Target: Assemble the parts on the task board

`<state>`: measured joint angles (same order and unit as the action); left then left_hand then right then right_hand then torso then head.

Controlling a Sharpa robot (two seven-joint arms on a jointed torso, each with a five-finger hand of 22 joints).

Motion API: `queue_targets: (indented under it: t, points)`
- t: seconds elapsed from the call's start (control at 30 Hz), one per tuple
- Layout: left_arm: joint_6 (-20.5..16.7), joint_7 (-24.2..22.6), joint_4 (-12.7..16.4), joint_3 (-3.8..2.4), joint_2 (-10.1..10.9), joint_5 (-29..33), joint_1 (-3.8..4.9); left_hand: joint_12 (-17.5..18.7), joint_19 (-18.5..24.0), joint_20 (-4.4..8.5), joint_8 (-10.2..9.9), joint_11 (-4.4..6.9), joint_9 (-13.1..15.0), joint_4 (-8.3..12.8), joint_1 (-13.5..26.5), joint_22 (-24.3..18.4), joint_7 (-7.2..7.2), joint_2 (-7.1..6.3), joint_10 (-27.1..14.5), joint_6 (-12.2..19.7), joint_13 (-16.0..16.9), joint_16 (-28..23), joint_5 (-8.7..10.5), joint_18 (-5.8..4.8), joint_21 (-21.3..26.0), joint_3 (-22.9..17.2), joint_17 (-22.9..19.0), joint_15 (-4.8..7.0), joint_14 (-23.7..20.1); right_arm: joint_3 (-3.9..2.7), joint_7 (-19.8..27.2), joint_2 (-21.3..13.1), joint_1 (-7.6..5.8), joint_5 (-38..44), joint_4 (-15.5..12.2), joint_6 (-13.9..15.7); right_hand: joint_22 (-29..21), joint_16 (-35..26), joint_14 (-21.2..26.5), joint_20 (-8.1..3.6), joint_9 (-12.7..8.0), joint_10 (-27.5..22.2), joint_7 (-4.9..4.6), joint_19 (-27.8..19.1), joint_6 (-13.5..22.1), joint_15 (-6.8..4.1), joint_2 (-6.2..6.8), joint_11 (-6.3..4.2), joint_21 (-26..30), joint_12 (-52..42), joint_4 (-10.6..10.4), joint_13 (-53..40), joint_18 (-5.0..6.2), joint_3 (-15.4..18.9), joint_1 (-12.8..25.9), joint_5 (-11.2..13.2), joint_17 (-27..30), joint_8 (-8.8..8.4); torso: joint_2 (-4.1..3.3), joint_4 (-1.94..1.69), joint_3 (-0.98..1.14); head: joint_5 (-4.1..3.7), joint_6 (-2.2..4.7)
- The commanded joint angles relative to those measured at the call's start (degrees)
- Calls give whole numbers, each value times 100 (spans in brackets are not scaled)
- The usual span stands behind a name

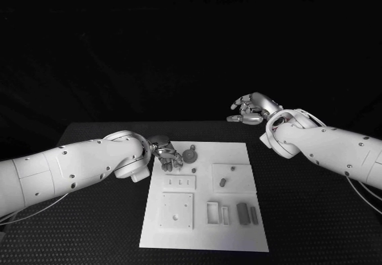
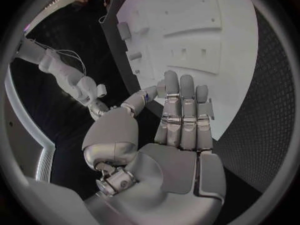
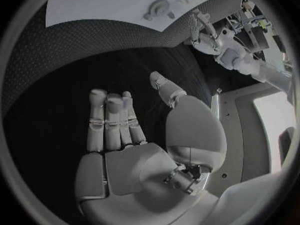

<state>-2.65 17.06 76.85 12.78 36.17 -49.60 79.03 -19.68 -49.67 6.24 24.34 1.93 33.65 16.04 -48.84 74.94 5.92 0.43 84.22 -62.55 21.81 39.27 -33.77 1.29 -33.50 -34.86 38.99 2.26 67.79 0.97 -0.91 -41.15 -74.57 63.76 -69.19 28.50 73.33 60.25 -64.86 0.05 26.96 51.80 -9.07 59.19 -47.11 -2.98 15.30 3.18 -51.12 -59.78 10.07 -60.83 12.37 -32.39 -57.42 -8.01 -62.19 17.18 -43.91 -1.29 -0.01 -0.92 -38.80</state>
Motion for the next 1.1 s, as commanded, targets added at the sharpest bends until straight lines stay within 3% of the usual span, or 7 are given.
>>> queue_targets:
  t: [0.03,0.3,0.37,0.53,0.73,0.8,1.1]
  points:
    - [-69,237,-8,57,-78,-364,4,-49,-45,169,-17,88,33,21,8,113,-419,-16,75,-473,43,37,-21,-82,-48,-4,13,11,49,-4,534,80,-34,-1054,247,-26,-83,-284,305,146,-21,-189,-80,-292,-37,57,-82,39,282,248,41,251,166,64,12,-71,186,-28,39,-14,17,5,-70]
    - [-308,353,1,103,-185,-543,-7,-172,140,155,-52,107,118,-12,126,130,-435,9,7,-507,225,96,-8,-129,-108,-14,62,11,45,-3,660,259,-56,-1556,650,-34,-430,-1251,1033,530,-75,-581,-233,-1132,176,394,-131,247,1309,1224,89,1491,12,16,8,-175,899,-35,95,-5,47,37,-161]
    - [-288,390,-3,103,-194,-543,-22,-176,154,152,-55,107,120,-14,130,132,-435,13,3,-507,234,99,-7,-129,-114,-17,65,10,42,-3,695,296,-56,-1644,720,-121,-661,-1790,1501,687,-79,-730,-244,-1694,177,654,-162,355,1826,1694,125,1997,-114,-48,26,-191,1246,-3,105,-2,54,40,-175]
    - [-229,474,8,103,-230,-573,-46,-227,180,157,-45,123,143,-9,159,136,-447,42,11,-540,294,140,-5,-129,-178,-13,85,20,64,-2,819,383,-57,-1969,891,-328,-1128,-2854,1799,940,-111,-546,-204,-2194,226,1003,-252,553,2643,2848,231,3428,-203,-73,4,-184,2151,64,133,10,67,44,-227]
    - [-215,566,-35,103,-319,-614,-91,-440,72,266,49,180,259,58,310,137,-499,149,2,-610,514,342,-286,-107,-495,-73,94,106,156,-2,868,471,-57,-2079,988,-453,-1360,-3470,1705,1083,-189,-165,-164,-2268,261,1103,-343,561,3094,3507,260,4468,-152,46,-55,-224,2783,119,128,8,71,32,-252]
    - [-166,590,-29,103,-336,-612,-107,-494,22,310,65,179,282,-35,282,126,-496,-13,-47,-599,586,537,177,-102,-645,-473,103,156,199,-1,863,512,-57,-2091,1024,-472,-1378,-3524,1713,1100,-204,-131,-159,-2284,267,1116,-358,561,3147,3557,258,4573,-146,63,-63,-230,2846,124,124,5,70,28,-262]
    - [-82,686,-65,103,-361,-614,-213,-526,20,345,71,176,302,-34,359,126,-491,-19,-97,-570,642,684,288,-92,-795,-602,64,182,172,3,852,573,-56,-2094,1065,-501,-1390,-3582,1709,1125,-232,-77,-182,-2302,284,1139,-361,574,3217,3615,248,4728,-137,100,-73,-243,2927,124,123,1,66,38,-329]
